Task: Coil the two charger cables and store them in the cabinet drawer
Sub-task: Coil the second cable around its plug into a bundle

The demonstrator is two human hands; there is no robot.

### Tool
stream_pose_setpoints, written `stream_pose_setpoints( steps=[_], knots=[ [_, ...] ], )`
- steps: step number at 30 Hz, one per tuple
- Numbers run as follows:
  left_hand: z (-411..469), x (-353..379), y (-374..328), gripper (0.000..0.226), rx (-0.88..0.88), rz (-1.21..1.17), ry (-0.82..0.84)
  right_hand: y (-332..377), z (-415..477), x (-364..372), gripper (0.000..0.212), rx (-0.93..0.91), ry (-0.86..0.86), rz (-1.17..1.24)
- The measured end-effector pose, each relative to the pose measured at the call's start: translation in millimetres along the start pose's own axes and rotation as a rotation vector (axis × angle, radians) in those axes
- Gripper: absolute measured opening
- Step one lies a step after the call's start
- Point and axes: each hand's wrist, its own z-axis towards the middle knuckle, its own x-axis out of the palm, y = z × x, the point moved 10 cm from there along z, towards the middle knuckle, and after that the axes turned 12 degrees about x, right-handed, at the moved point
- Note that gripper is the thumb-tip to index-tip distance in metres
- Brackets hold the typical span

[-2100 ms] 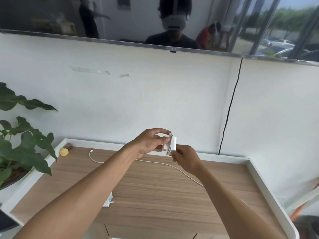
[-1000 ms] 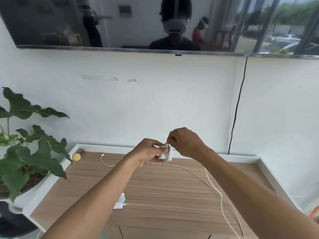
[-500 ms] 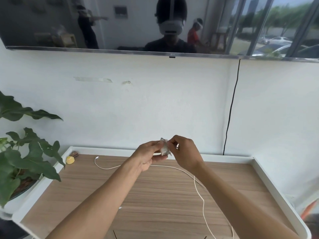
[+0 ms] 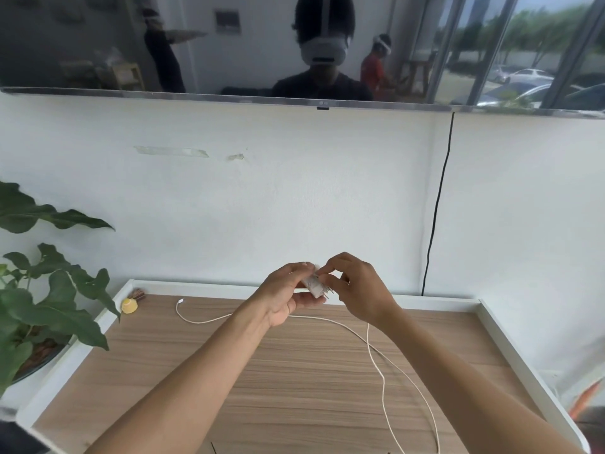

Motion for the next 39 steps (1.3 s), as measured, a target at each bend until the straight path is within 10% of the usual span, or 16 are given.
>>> stream_pose_setpoints(
  steps=[18, 27, 39],
  knots=[
    [-20.0, 15.1, -17.0, 0.029, -0.042, 0.25, 0.308, -4.0, 22.0, -12.4, 0.023, 0.077, 0.151, 0.049],
    [-25.3, 13.4, -38.4, 0.026, 0.028, 0.031, 0.26, -15.4, 16.5, 12.7, 0.029, 0.18, 0.171, 0.624],
    [-11.6, -13.9, -30.9, 0.009, 0.131, 0.196, -0.06, -41.7, -15.1, 55.1, 0.022, 0.359, -0.046, 0.708]
  ],
)
